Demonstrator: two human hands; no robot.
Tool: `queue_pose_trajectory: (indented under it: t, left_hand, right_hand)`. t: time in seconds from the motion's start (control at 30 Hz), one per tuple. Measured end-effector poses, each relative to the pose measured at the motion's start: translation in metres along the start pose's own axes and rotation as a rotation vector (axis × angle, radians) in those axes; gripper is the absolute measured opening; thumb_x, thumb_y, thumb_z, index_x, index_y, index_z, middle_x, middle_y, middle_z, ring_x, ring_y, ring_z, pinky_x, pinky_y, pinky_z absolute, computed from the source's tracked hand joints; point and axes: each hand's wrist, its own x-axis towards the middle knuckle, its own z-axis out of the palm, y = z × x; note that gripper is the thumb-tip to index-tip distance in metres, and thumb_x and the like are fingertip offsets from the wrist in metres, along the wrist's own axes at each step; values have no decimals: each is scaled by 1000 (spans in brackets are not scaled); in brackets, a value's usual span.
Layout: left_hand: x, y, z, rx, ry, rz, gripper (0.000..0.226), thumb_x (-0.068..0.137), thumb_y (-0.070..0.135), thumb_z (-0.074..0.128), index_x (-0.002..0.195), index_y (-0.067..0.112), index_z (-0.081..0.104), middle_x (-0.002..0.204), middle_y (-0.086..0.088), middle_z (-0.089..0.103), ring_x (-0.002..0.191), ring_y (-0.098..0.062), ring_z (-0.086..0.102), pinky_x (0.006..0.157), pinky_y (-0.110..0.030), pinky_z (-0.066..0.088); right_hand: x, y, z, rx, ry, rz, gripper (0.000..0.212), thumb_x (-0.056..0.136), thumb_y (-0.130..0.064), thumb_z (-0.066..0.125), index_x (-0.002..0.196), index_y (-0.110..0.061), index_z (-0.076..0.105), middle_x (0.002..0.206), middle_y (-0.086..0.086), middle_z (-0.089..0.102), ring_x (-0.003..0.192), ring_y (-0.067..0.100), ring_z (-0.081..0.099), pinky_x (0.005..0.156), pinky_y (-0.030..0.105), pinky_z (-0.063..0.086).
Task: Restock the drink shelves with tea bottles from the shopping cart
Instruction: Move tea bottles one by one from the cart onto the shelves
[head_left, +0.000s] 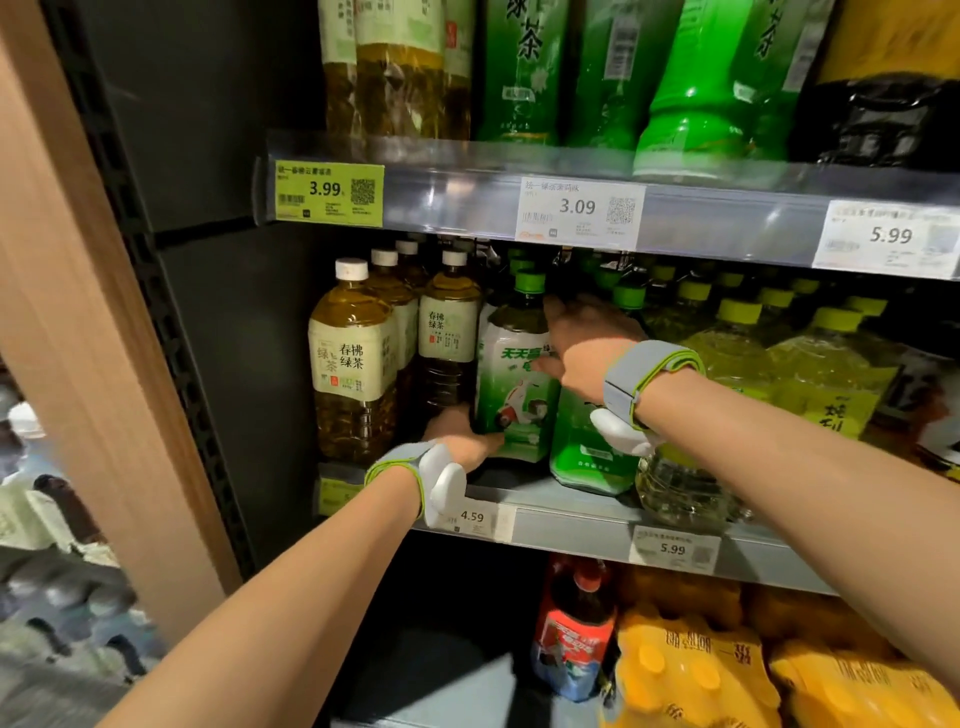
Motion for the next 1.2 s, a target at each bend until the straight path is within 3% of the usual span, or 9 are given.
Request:
queue_pose_trajectory:
  t: [0.13,0.3,0.53,0.67,0.8,0.93,1.0,1.1,1.2]
  left_hand:
    - [-11,7,-14,66,63,1,42,91,24,57,130,11,55,133,-13,56,122,-32,53,101,-33,46]
    - [-21,21,-25,-38,140,6,36,90,17,55,126,14,59,129,-11,60,121,-29,53,103,-30,44]
    - [-75,77,-73,-70,-134,-88,20,88,24,59,105,14,64,104,-9,69,102,-29,64,94,-36,51]
    - [-114,124,-94,-50,-258,-120,8,86,22,59,93,21,63,98,-7,71,97,-28,67,93,-35,53]
    - [-171,214,-114,-82,-455,-140,4,81,27,60,80,24,63,96,-12,73,92,-28,70,88,-44,56]
    - [-185,247,-91,-133,-522,-170,14,68,36,59,72,23,65,91,-13,74,89,-28,72,86,-52,56]
    - [-212,282,-81,-151,-581,-161,17,63,38,58,67,26,70,90,-14,74,89,-29,72,86,-53,55]
    - [-275,355,-94,-162,-626,-115,19,75,33,60,60,27,69,76,-9,72,72,-24,71,83,-40,58]
    - [-326,394,-81,-211,-705,-73,19,93,19,56,75,18,63,73,-9,67,61,-20,65,73,-36,56]
  right_hand:
    - [-30,8,-8,86,84,-73,42,94,-30,48,134,-15,42,132,13,50,123,32,46,92,39,45]
    - [-50,16,-13,295,147,26,30,92,-25,46,117,-14,59,110,14,65,101,35,59,80,41,52]
    - [-78,36,-76,544,-141,172,27,91,-26,53,113,-15,63,114,7,66,107,26,60,92,36,49]
    - [-103,50,-131,603,-324,238,26,92,-26,56,114,-14,63,113,3,67,105,21,61,82,22,41]
    - [-152,95,-233,742,-361,477,23,88,-25,60,107,-15,67,103,4,70,92,17,61,75,19,40]
    - [-202,127,-291,813,-375,605,16,89,-18,55,96,-14,69,90,7,66,80,18,55,69,30,43]
    - [-248,147,-325,820,-339,712,18,91,-17,54,100,-11,68,86,4,60,81,17,52,76,34,44]
    - [-310,165,-360,773,-314,828,21,93,-19,53,103,-8,68,87,0,57,84,14,51,81,28,42]
    - [-370,174,-394,766,-292,990,22,93,-18,55,104,-6,68,87,0,56,85,12,50,76,22,38]
